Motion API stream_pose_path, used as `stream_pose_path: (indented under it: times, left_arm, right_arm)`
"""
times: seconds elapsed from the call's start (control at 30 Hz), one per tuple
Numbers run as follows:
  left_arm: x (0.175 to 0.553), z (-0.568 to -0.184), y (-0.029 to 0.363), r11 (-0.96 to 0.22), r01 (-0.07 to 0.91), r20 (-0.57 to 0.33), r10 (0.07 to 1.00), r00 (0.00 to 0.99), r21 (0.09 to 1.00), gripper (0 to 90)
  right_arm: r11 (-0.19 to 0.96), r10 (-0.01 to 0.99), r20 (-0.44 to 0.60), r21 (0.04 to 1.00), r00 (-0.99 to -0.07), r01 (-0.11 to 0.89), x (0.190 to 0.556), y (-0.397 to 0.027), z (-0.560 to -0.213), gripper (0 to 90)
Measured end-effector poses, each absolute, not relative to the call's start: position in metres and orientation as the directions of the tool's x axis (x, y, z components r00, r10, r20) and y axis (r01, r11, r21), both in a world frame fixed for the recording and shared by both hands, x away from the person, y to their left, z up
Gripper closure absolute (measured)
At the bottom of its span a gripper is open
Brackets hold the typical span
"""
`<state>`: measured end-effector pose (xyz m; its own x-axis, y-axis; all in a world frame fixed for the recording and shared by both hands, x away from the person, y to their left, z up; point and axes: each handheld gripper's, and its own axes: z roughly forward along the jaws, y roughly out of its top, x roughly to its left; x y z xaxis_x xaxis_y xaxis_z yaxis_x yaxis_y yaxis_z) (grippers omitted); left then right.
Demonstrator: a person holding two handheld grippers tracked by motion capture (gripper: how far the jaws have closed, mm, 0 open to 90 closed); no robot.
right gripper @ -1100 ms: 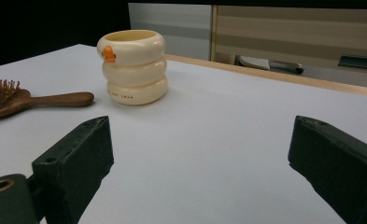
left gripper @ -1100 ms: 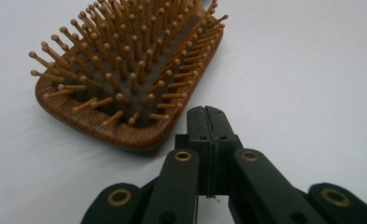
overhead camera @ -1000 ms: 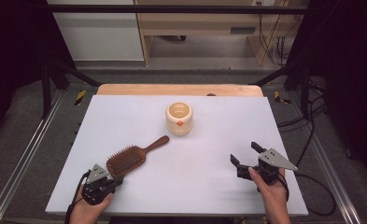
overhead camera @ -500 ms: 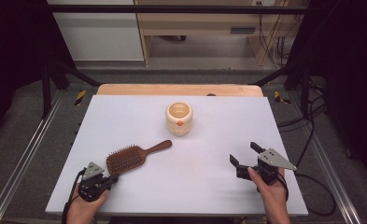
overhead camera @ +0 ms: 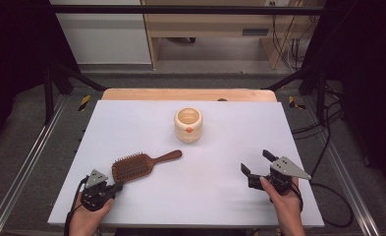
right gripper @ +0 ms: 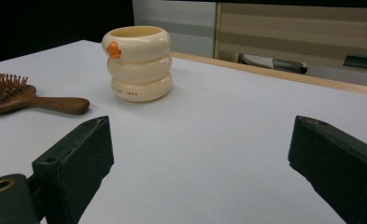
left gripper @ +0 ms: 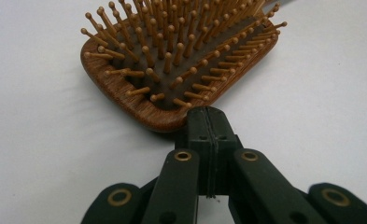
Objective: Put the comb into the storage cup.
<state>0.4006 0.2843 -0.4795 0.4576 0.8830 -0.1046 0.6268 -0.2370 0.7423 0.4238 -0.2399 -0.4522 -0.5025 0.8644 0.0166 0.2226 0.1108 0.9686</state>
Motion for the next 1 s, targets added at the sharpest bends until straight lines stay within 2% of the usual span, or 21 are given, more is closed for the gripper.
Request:
stream_pose_path:
  times: [0.43, 0.63, 1.0]
  left_arm:
    - [0.411, -0.48, 0.289, -0.207, 0.632, -0.106, 0.901, 0.421, 0.747, 90.0]
    - [0.422, -0.481, 0.291, -0.202, 0.622, -0.082, 0.914, 0.396, 0.757, 90.0]
    - [0.449, -0.482, 0.3, -0.166, 0.611, -0.102, 0.92, 0.379, 0.774, 90.0]
  right_arm:
    - [0.112, 0.863, 0.019, 0.967, -0.505, 0.228, 0.424, -0.239, -0.453, 7.1]
    - [0.114, 0.862, 0.019, 0.967, -0.506, 0.23, 0.425, -0.239, -0.453, 7.1]
    - [0.125, 0.859, 0.014, 0.963, -0.511, 0.237, 0.426, -0.237, -0.455, 7.0]
